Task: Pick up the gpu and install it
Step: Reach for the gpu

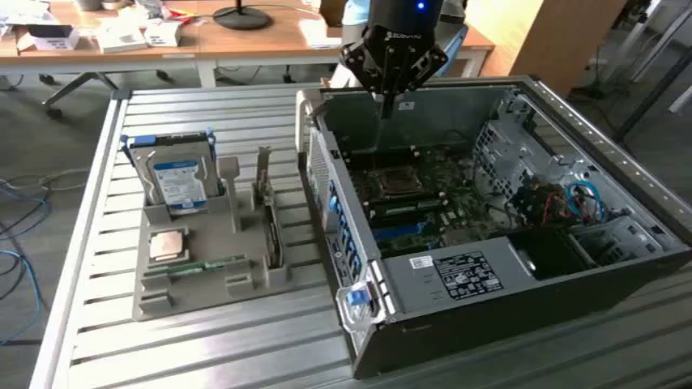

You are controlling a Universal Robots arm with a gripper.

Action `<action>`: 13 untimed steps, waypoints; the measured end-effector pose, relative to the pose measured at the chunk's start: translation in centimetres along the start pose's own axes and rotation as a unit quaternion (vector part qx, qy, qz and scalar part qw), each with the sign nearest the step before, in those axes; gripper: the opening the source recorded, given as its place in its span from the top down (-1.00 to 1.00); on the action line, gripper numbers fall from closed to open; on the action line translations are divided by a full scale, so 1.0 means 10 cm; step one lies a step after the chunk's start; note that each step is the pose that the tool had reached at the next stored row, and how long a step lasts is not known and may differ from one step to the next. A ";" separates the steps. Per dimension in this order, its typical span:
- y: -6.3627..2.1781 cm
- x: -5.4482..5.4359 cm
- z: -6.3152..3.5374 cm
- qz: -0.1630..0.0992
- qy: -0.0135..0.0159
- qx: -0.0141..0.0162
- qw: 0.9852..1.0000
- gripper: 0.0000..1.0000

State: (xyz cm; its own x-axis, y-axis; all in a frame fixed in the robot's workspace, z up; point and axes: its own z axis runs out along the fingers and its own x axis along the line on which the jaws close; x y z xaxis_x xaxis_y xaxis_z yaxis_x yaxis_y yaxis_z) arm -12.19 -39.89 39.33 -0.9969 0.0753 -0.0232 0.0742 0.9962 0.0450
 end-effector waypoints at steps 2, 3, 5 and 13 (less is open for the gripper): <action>0.000 0.00 0.000 0.000 0.000 0.000 1.000 0.79; 0.000 0.00 0.000 0.000 0.000 0.000 1.000 0.79; 0.000 0.00 0.000 0.000 0.000 0.000 1.000 0.79; -0.004 0.06 0.002 0.000 0.000 0.000 1.000 0.79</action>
State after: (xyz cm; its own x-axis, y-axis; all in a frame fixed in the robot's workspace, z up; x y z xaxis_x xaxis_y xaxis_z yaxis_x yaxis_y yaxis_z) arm -12.74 -39.89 39.30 -0.9969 0.0753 -0.0233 0.0742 0.9962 0.0451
